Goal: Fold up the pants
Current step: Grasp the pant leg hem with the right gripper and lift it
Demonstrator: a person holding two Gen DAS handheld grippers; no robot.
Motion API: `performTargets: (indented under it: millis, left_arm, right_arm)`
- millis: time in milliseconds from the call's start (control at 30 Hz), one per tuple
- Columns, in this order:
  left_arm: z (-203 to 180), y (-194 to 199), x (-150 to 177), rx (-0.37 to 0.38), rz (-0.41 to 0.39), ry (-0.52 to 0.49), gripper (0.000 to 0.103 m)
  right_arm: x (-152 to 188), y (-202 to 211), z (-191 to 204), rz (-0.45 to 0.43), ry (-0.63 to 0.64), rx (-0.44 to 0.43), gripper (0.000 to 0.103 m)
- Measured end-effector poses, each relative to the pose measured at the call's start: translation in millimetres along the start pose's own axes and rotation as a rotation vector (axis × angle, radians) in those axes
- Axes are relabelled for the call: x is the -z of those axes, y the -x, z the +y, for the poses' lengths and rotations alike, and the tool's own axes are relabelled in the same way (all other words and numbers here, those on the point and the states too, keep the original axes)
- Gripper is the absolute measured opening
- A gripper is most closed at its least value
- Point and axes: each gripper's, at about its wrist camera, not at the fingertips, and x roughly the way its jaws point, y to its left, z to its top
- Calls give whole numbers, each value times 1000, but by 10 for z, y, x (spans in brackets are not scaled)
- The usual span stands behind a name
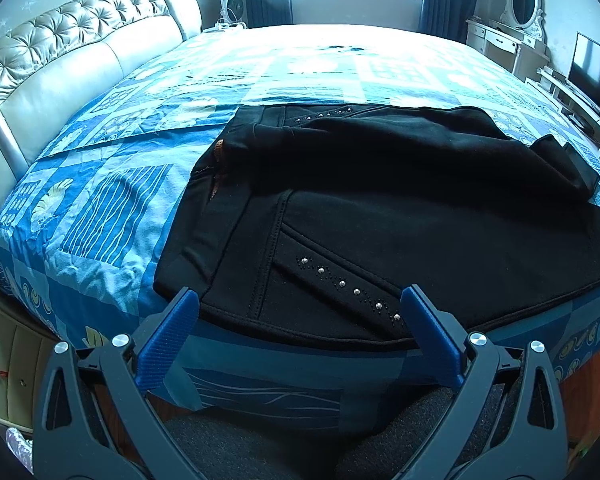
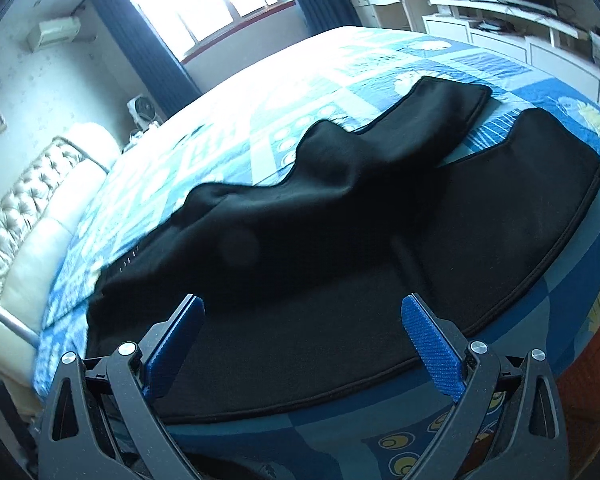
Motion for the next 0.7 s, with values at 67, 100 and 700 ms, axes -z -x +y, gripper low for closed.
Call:
performTargets:
  millis: [67, 100, 700]
  left_arm:
    - [-12, -8, 10, 3, 5, -4, 101]
    - [-18, -12, 17, 4, 6, -8, 101]
    - [16, -155, 224, -11, 57, 4, 101]
  right_arm:
    - [-183, 130, -290, -38, -88, -28, 99]
    - [-281, 210, -481, -68, -144, -41, 99]
    - [-685, 88, -3021, -276, -785, -236, 98]
